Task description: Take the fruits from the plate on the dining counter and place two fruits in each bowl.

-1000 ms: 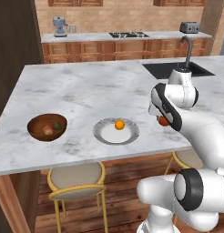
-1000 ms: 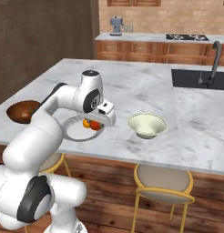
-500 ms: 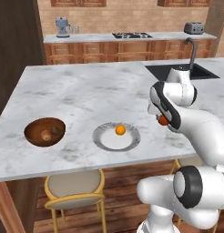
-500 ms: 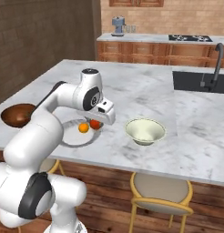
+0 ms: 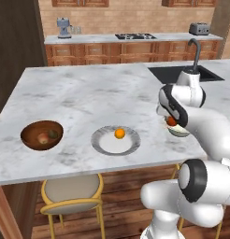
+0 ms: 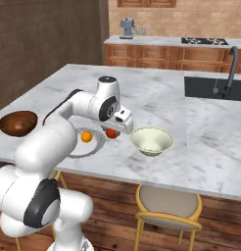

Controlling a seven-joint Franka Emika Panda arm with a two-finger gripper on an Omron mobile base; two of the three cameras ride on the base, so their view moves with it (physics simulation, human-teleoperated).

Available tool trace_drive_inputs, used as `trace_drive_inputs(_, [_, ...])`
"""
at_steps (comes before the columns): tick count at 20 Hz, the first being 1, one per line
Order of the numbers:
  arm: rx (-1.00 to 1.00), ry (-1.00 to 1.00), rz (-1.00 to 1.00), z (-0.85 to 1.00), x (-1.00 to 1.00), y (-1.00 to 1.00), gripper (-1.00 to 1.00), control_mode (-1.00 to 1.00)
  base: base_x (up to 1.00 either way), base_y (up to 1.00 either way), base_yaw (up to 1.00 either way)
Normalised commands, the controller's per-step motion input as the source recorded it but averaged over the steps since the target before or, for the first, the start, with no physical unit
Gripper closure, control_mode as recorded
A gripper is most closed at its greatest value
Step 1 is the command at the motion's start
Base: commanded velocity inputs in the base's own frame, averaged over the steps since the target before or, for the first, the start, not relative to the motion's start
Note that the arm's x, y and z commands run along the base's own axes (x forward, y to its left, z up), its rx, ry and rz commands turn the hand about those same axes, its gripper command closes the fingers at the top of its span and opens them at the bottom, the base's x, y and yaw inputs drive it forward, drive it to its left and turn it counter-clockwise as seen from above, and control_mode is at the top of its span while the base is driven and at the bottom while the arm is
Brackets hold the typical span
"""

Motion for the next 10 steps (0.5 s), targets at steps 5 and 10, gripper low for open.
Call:
trace_drive_inputs(5, [0.00,0.00,0.00,-0.16,0.95,-0.83,1.00,-1.00,0.00,0.00,0.00])
trace_drive_inputs(10, [0.00,0.00,0.00,-0.54,0.68,-0.71,1.00,-1.00,0.00,0.00,0.00])
